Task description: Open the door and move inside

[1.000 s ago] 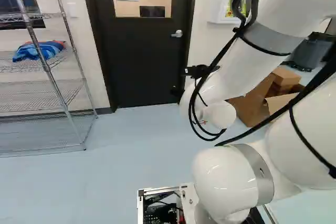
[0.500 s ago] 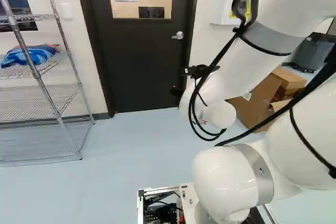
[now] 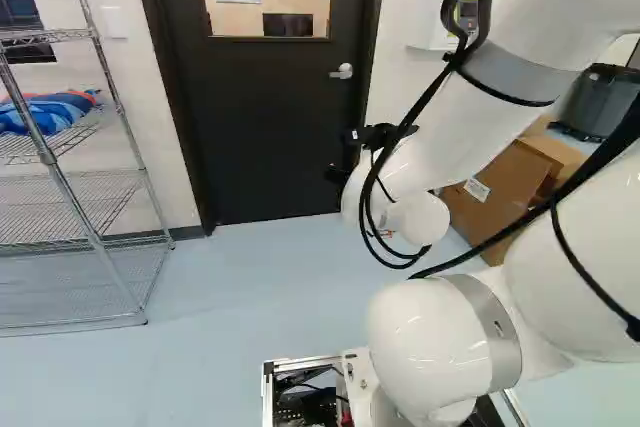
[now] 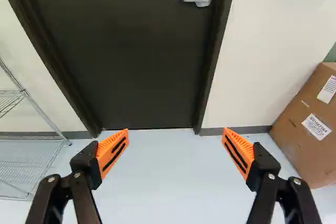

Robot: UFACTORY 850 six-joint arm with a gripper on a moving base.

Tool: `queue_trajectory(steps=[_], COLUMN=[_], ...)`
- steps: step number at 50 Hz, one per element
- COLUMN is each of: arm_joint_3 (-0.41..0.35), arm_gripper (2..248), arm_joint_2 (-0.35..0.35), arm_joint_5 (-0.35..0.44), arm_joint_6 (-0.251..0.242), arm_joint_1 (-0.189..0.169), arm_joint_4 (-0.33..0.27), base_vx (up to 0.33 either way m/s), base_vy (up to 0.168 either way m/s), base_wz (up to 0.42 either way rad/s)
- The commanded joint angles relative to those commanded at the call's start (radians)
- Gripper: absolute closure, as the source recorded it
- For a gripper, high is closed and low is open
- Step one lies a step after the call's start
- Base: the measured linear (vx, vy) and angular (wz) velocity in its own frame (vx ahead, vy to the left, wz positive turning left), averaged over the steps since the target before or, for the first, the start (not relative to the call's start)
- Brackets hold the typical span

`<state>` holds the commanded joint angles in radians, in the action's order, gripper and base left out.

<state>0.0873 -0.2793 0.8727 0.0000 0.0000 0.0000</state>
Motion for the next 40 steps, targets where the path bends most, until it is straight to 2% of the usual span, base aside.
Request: queue_trajectory(steps=[40], arm_joint_3=[0.0], arm_gripper=[3], arm_joint_2=[0.0], arm_joint_5=[0.0], arm_joint_6=[0.0], arm_joint_1=[0.0], arm_joint_4=[0.0], base_vx=[0.17], base_vy=[0.003], base_wz=[0.003])
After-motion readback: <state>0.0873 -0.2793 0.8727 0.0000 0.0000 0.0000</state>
